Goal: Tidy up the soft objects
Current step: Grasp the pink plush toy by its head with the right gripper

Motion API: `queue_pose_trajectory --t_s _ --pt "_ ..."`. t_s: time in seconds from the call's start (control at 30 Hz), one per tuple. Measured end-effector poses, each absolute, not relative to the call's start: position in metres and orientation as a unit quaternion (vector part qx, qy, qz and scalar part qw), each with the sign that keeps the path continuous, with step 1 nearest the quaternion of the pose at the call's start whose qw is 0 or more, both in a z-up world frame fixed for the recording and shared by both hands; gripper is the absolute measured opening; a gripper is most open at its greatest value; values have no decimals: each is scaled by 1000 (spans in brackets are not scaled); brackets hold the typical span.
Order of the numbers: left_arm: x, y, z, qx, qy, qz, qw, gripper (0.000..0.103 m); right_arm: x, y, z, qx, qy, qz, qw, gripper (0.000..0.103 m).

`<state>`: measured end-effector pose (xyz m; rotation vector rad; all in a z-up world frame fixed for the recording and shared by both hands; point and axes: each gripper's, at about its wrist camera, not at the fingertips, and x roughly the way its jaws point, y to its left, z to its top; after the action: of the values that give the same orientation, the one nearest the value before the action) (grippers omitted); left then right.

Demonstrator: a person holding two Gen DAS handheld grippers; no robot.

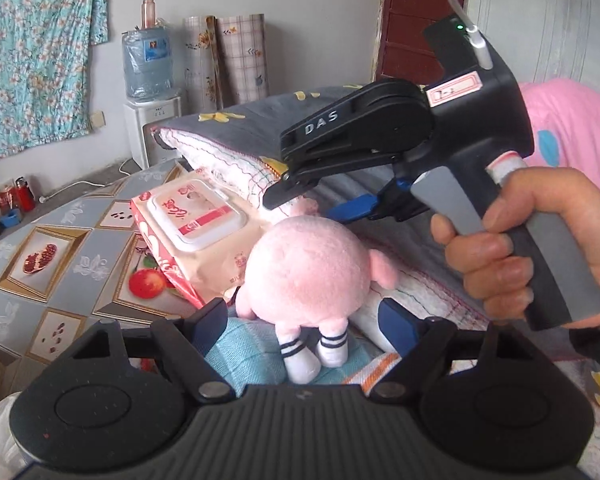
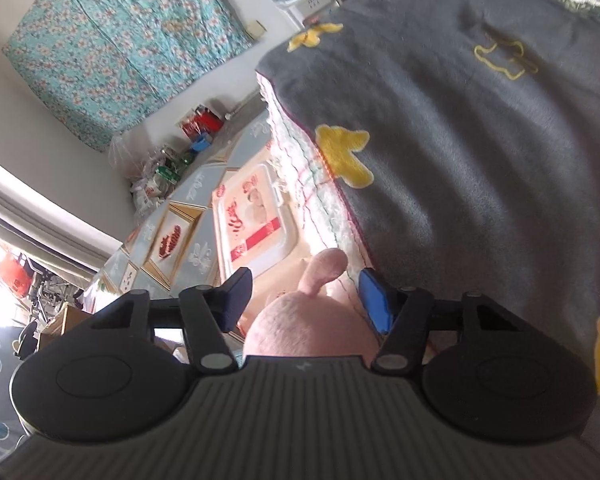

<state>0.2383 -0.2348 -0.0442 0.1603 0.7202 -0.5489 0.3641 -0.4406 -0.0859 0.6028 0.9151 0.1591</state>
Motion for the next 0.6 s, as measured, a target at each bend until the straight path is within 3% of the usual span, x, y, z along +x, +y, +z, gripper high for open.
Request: queue_pose_trajectory --t_s 0.1,0.17,0.2,0.23,0.33,0.6 --pt "248 -242 -50 71 357 -262 894 84 374 -440 -96 289 438 75 848 47" --pt "254 -245 -54 64 364 -264 891 84 378 -439 -99 290 436 77 848 37" --pt "257 -247 -56 61 367 -265 889 83 378 -438 -101 290 437 78 848 25" --pt "259 -248 -58 58 373 -270 886 84 378 -437 -102 288 436 82 848 20" --pt "264 -248 -66 53 391 -270 878 84 373 -439 -100 295 430 89 849 12" --pt "262 -245 -71 36 410 -276 869 81 338 -419 -61 251 406 130 869 8"
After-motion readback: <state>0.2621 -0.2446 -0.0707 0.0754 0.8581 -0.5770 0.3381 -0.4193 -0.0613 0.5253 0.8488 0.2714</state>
